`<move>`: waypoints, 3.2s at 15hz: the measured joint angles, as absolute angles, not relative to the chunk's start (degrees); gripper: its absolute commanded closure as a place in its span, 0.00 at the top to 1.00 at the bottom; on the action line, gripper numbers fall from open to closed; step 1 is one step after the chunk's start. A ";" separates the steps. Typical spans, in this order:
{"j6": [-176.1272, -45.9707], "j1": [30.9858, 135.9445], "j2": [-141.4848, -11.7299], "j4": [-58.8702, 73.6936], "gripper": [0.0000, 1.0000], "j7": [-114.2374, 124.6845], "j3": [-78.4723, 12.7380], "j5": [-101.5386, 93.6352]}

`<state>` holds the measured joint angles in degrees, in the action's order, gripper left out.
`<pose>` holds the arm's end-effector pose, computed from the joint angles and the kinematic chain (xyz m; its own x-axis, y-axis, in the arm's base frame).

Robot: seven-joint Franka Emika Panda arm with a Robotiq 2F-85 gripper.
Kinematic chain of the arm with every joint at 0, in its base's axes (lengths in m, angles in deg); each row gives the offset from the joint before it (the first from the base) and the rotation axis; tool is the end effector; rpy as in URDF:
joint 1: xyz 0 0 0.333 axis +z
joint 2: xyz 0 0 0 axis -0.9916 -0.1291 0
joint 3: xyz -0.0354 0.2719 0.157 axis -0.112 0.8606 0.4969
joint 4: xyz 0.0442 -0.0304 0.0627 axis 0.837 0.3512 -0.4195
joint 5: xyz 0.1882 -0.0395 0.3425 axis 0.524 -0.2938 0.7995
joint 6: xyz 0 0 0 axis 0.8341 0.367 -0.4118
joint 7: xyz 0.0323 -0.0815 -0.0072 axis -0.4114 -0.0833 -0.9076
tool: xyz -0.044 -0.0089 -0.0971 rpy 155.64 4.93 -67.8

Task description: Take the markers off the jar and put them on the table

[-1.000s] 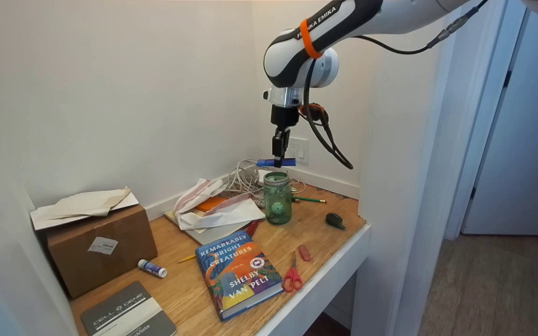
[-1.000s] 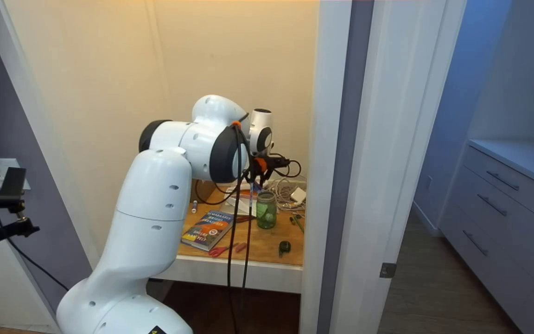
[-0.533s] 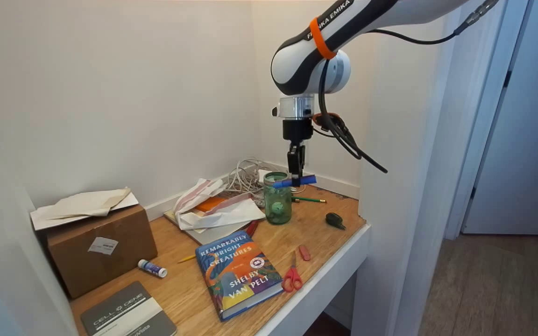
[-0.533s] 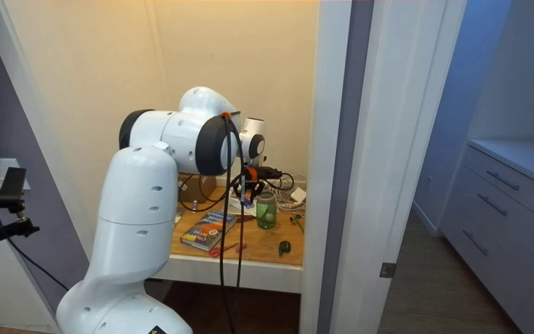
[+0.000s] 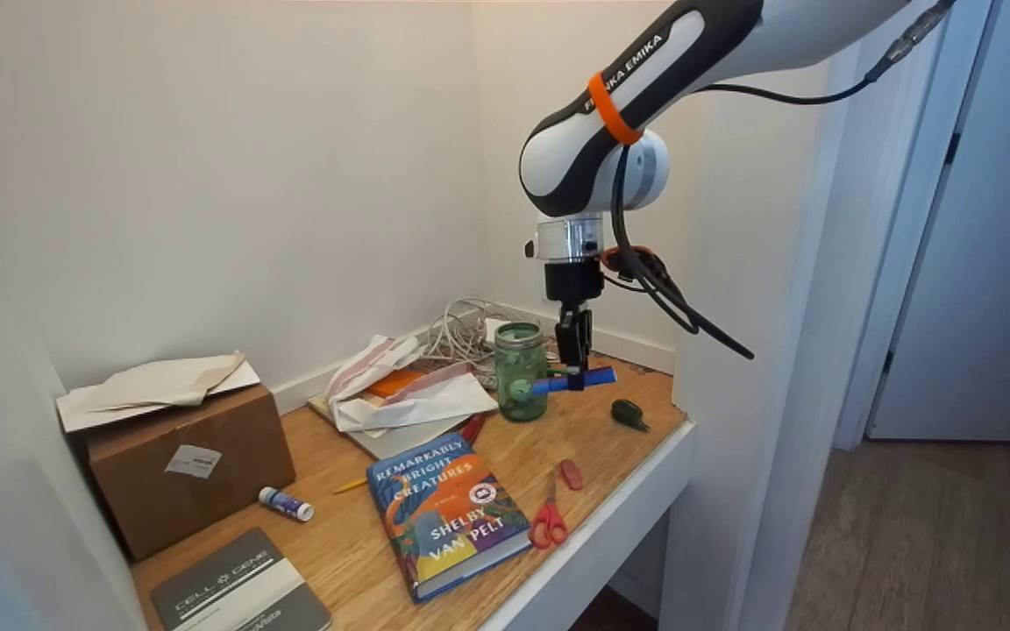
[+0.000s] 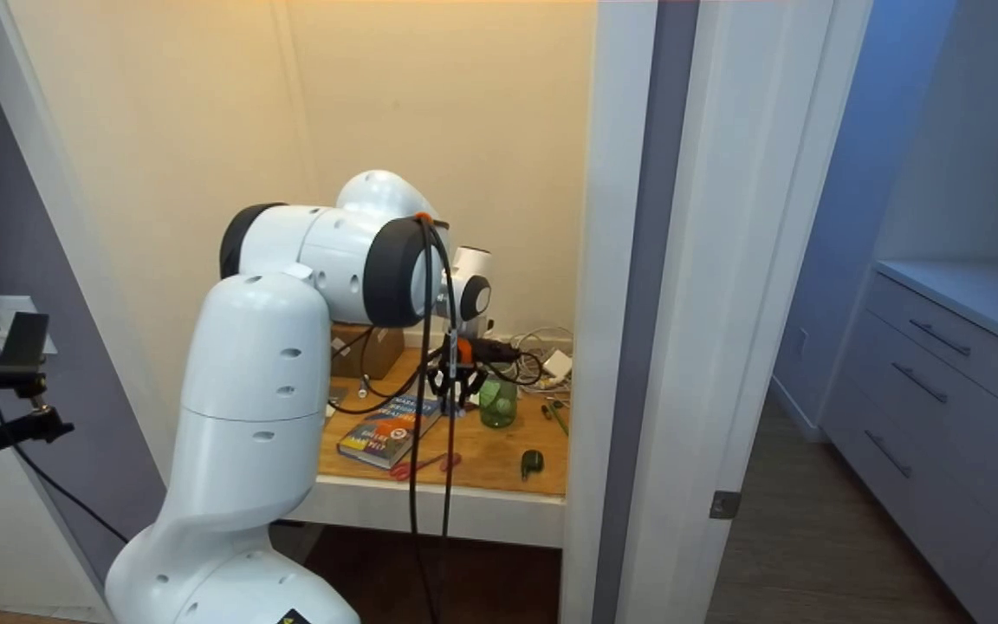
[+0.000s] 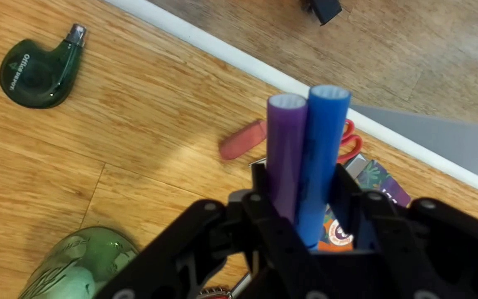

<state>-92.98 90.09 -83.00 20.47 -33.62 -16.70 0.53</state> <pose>0.5812 0.2021 0.3013 0.5948 0.7970 -0.1050 0.7733 -0.6029 -0.1963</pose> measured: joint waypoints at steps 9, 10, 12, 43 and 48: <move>-98.76 90.18 -86.88 21.06 0.13 -33.65 -16.22 0.72; -101.85 90.19 -88.29 21.42 0.13 -33.65 -16.17 0.72; -108.82 90.17 -91.10 22.21 0.13 -33.70 -16.14 0.71; -129.05 86.53 -100.00 23.99 1.00 -37.69 -13.31 -3.06; -124.27 84.98 -97.08 24.09 1.00 -39.66 -10.91 -3.06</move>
<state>-124.27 84.98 -97.08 24.09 -39.66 -10.91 -3.06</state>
